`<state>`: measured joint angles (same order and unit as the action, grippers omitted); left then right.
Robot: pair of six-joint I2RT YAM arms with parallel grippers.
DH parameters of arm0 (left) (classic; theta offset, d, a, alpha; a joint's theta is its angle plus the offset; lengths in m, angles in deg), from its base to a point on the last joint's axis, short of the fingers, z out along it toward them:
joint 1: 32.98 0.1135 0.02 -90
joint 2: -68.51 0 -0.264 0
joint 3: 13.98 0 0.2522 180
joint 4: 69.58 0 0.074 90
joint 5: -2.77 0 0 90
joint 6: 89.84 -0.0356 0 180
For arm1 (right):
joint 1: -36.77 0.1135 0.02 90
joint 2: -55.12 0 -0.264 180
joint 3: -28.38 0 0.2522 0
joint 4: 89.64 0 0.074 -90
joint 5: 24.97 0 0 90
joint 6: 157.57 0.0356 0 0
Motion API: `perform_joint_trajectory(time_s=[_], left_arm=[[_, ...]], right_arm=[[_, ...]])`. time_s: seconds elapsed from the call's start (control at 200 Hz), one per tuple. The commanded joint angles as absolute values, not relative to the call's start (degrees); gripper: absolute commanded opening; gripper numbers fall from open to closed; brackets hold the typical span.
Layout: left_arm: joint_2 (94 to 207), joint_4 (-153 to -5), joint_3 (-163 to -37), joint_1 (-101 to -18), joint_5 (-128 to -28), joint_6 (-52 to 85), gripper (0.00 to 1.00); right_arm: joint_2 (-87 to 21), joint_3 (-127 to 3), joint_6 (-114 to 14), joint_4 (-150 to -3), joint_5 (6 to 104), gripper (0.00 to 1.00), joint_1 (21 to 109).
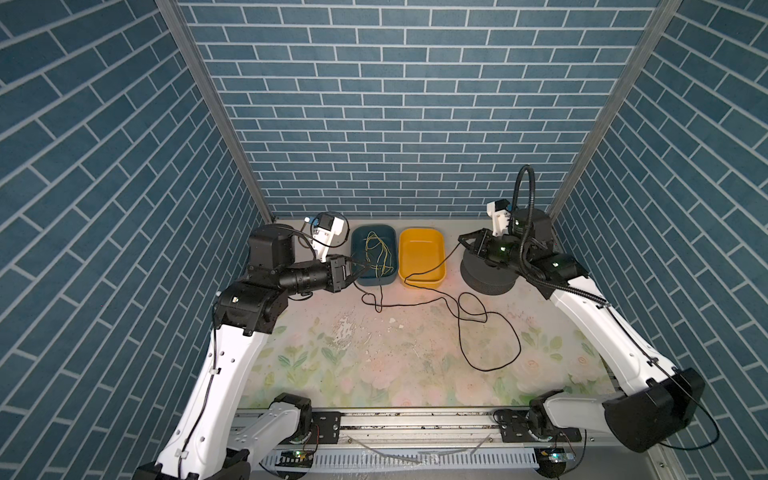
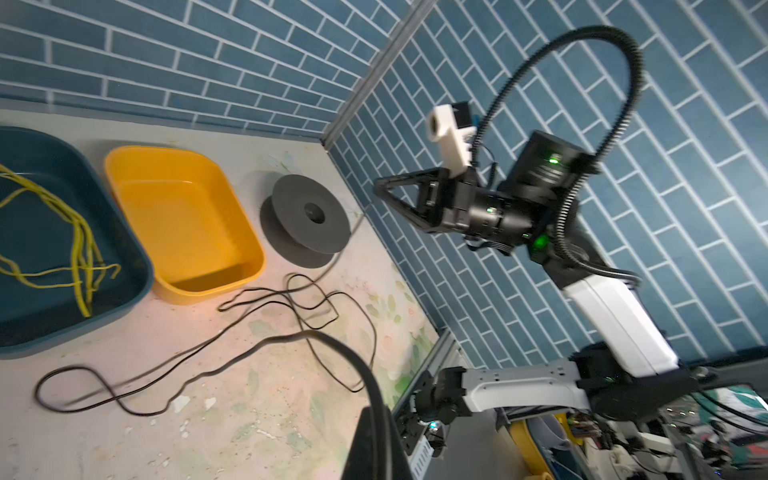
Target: Wrap the cables
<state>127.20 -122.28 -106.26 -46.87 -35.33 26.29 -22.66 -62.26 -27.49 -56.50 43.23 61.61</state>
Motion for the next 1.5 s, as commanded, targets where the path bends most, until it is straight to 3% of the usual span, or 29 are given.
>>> perform_joint_trajectory(time_s=[0.0, 0.505, 1.015, 1.11, 1.19, 1.34, 1.495], left_arm=[[126.60, -114.38, -108.63, -47.21, -29.06, 32.83, 0.00], [131.46, -93.82, -117.19, -47.21, -22.83, 49.63, 0.00], [141.02, -100.84, -134.43, -46.35, -24.28, 45.35, 0.00], [140.08, -101.08, -131.68, -45.56, -24.95, 44.14, 0.00], [139.21, -100.71, -128.32, -44.90, -25.65, 43.54, 0.00], [138.34, -102.96, -122.09, -44.18, -28.83, 38.83, 0.00], [137.45, -101.44, -115.32, -44.01, -31.15, 36.40, 0.00]], right_arm=[[-27.40, -65.89, -30.40, -56.92, 41.14, 0.00, 61.81], [-43.39, -67.82, -34.92, -51.98, 40.86, 0.00, 61.91], [-43.50, -55.01, -34.04, -53.20, 45.90, 0.01, 59.74], [-41.31, -52.81, -34.26, -53.64, 46.31, 0.11, 59.04], [-39.03, -51.07, -34.44, -53.67, 46.72, 0.31, 58.28], [-35.03, -48.37, -35.26, -53.80, 46.90, 0.57, 56.72], [-29.43, -44.86, -35.26, -53.72, 47.90, 0.72, 54.01]])
